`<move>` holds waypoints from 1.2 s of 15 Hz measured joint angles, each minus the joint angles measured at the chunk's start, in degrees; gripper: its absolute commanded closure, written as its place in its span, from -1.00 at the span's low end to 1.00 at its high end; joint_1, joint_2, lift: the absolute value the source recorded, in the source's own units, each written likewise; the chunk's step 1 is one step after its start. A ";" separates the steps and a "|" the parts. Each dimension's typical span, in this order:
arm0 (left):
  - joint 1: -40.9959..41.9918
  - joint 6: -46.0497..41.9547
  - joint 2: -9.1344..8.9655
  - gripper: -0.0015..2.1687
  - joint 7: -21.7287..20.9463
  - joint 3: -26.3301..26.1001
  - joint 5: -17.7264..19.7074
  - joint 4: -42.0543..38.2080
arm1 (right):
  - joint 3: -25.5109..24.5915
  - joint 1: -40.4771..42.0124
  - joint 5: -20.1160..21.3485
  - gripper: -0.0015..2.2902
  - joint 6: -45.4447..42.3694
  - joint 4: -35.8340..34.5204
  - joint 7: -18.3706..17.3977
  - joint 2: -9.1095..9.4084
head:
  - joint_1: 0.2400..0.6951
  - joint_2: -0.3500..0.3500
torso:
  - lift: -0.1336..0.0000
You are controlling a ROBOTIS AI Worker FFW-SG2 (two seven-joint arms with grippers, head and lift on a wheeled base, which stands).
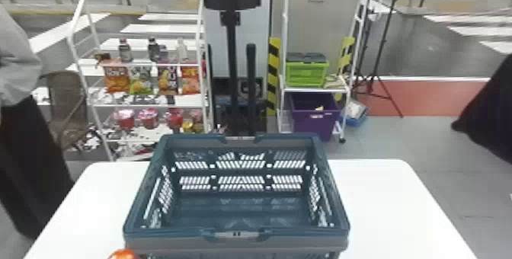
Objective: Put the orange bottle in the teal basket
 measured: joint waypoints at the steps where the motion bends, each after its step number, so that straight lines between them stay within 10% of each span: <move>1: -0.07 0.00 0.00 -0.42 0.02 0.00 0.00 0.00 | 0.00 -0.06 -0.04 -0.88 0.00 0.02 0.00 0.00 | 0.14 0.00 | 1.00; 18: 0.28 4.29 0.00 -0.42 -0.51 0.56 -0.17 -7.54 | 0.00 -1.20 -0.18 -0.88 0.69 1.07 0.00 -0.03 | 0.14 0.00 | 1.00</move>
